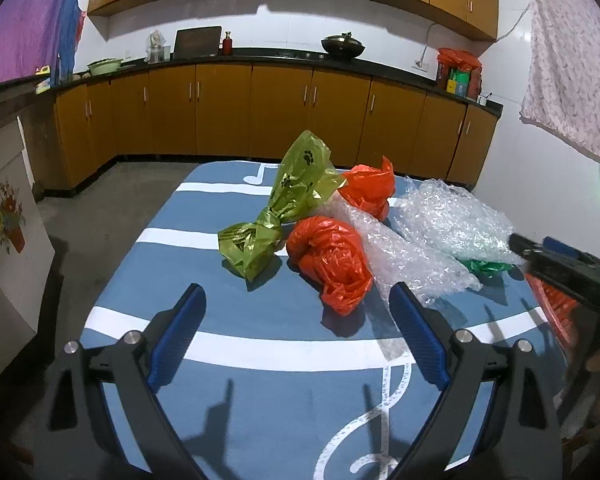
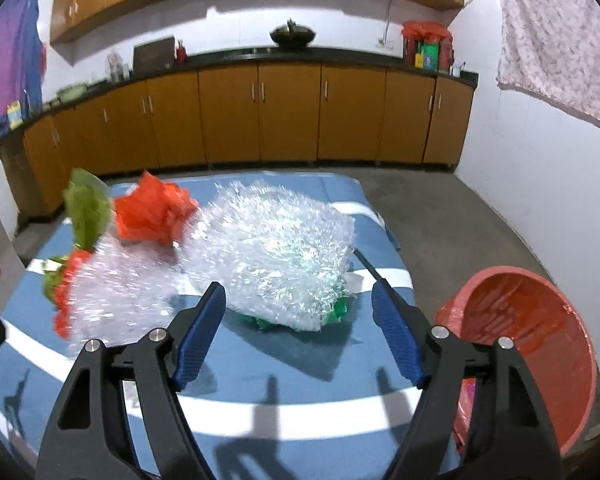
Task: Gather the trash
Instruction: 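Move both open tools back over the remaining bags on the table, then grasp bubble wrap with the left tool while the right tool grasps bubble wrap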
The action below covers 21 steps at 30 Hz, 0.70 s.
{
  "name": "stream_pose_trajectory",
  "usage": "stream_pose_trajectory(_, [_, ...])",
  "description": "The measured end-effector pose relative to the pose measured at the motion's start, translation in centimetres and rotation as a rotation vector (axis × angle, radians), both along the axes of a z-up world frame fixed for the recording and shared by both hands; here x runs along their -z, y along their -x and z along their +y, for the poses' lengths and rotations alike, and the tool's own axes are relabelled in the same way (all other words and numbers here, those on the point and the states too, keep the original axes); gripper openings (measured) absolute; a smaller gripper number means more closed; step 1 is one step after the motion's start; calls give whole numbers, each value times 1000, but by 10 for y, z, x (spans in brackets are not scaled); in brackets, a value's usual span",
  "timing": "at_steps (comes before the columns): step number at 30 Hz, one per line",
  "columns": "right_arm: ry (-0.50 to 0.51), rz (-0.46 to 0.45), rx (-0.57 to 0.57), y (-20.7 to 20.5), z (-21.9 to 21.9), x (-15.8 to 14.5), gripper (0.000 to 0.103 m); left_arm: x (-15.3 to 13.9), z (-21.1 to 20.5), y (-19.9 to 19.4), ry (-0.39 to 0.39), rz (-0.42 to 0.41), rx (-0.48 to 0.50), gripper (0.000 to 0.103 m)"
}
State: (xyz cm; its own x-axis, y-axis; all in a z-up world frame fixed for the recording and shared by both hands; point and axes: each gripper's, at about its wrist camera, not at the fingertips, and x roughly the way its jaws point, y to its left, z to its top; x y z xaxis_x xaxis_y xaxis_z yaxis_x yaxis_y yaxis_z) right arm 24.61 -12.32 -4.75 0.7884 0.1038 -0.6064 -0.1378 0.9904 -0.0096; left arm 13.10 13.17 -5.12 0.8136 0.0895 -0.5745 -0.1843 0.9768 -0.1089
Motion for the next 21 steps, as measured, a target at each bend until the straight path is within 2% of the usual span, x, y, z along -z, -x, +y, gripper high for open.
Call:
stream_pose_trajectory(2, [-19,46,-1,-9,-3,9,71,1,-1,-3,3,3,5,91])
stream_pose_trajectory(4, [-21,87,-19,-15,-3,16,48,3,-2,-5,7,4,10,91])
stream_pose_trajectory(6, [-27,112,-36,-17,-1,20,31,4,-4,-7,13,6,15,91])
stream_pose_trajectory(7, [-39,119,-48,-16,-2,21,17,5,-5,-9,18,7,19,91])
stream_pose_trajectory(8, [-47,122,-54,-17,-2,21,12,5,-7,-11,23,9,24,91])
stream_pose_trajectory(12, [-95,96,-72,-6,-8,13,5,5,-15,-18,39,8,48,91])
stream_pose_trajectory(18, [-130,31,-65,11,-19,-8,4,3,-31,-32,66,6,93,90])
stream_pose_trajectory(21, [-159,7,-42,22,-33,-16,4,5,-44,-46,69,28,115,81])
